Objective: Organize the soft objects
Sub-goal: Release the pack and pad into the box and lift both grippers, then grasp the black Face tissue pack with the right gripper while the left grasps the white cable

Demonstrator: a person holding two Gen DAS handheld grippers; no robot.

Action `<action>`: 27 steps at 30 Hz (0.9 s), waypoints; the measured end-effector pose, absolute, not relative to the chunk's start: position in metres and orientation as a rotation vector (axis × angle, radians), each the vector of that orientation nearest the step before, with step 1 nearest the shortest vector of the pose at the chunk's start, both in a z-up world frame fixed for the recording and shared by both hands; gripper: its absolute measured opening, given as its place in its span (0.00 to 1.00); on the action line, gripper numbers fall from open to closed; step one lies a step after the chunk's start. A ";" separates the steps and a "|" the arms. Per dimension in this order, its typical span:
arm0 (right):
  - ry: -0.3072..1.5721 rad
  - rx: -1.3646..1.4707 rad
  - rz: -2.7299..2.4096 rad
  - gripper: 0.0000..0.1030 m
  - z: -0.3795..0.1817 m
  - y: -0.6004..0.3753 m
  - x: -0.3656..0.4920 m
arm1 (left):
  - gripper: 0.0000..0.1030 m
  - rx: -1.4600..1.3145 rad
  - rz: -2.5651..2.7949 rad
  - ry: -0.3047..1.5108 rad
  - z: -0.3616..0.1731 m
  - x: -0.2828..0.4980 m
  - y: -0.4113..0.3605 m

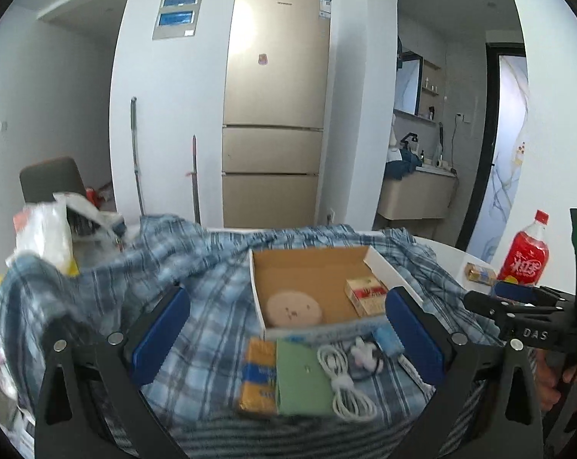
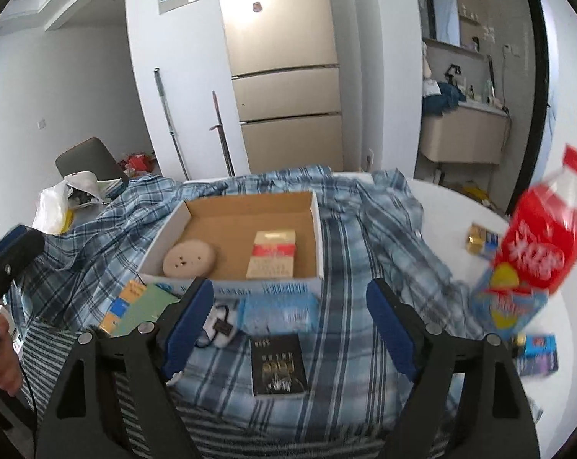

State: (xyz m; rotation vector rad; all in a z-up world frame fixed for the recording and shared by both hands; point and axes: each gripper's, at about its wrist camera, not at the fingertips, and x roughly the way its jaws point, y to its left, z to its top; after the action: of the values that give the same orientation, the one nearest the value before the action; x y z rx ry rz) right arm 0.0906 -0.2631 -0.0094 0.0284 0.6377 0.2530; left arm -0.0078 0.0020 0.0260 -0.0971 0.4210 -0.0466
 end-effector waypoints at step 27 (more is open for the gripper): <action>0.814 -0.080 0.310 0.61 -0.074 -0.233 0.111 | 1.00 -0.083 -0.065 0.528 -0.029 0.014 -0.007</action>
State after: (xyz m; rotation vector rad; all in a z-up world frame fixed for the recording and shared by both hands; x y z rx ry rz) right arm 0.1109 -0.2332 -0.0744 -0.0803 0.8140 0.3104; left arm 0.0136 -0.0074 -0.0286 -0.0832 0.5275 -0.0647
